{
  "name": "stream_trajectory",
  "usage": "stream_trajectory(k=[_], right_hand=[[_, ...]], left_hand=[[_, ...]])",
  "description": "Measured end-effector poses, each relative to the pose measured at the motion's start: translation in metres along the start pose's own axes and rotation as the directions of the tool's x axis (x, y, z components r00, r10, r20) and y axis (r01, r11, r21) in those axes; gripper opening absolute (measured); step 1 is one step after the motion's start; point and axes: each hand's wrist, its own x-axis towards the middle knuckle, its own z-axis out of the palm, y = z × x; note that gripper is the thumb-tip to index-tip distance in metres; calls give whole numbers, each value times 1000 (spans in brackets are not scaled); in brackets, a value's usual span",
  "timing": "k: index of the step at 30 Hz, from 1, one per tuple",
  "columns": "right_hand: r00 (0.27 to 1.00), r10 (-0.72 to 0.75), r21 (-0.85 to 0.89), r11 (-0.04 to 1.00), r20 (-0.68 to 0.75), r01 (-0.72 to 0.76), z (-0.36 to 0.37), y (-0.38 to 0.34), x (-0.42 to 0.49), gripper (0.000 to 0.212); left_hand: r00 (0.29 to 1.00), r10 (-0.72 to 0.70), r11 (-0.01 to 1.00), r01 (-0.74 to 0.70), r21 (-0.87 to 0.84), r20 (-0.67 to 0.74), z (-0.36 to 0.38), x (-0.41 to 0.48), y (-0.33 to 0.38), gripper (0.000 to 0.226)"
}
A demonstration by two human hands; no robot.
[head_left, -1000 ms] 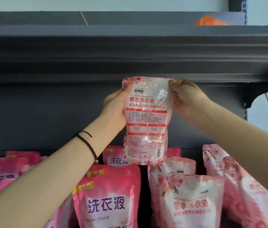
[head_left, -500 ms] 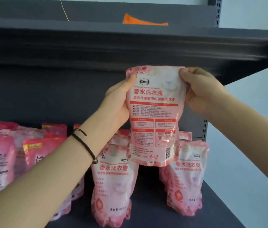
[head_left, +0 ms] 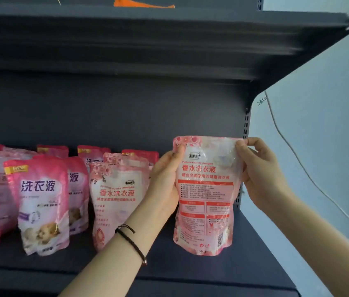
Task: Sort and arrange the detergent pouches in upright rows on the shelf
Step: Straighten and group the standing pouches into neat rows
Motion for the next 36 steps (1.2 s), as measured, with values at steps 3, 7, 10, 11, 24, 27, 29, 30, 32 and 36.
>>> stream_trajectory(k=[3, 7, 10, 11, 24, 27, 29, 30, 32, 36], right_hand=[[1000, -4, 14, 1000, -14, 4, -11, 22, -10, 19], [1000, 19, 72, 997, 0, -19, -15, 46, -18, 18], [999, 40, 116, 993, -12, -38, -16, 61, -19, 20], [999, 43, 120, 992, -15, -41, -16, 65, -19, 20], [892, -398, -587, 783, -216, 207, 6, 101, -80, 35], [959, -278, -600, 777, -56, 190, 29, 113, -102, 41], [965, -261, -613, 768, -33, 187, 41, 115, -107, 49], [964, -262, -598, 780, -45, 184, 45, 114, -107, 53], [966, -239, -536, 831, -98, 151, 48, 109, -104, 56], [968, -150, -408, 911, -200, 57, 39, 106, -100, 33]], left_hand=[[1000, 0, 1000, 0, 19, -14, -4, -6, -25, 29], [999, 1, 998, 3, 59, -53, -6, -11, -43, 39], [997, 3, 998, 1, 64, -74, -8, -13, -50, 43], [997, 0, 998, 4, 63, -76, -9, -13, -52, 42], [991, -89, 986, 102, 130, -104, -38, -14, -59, 41], [988, -135, 990, 138, 33, -76, -52, -24, -58, 67], [990, -134, 991, 134, 18, 35, -57, -35, -56, 77], [987, -128, 992, 126, 28, 101, -58, -39, -55, 79], [968, -113, 990, 92, 103, 225, -58, -42, -55, 84], [971, -63, 984, 23, 175, 231, -56, -40, -61, 75]])
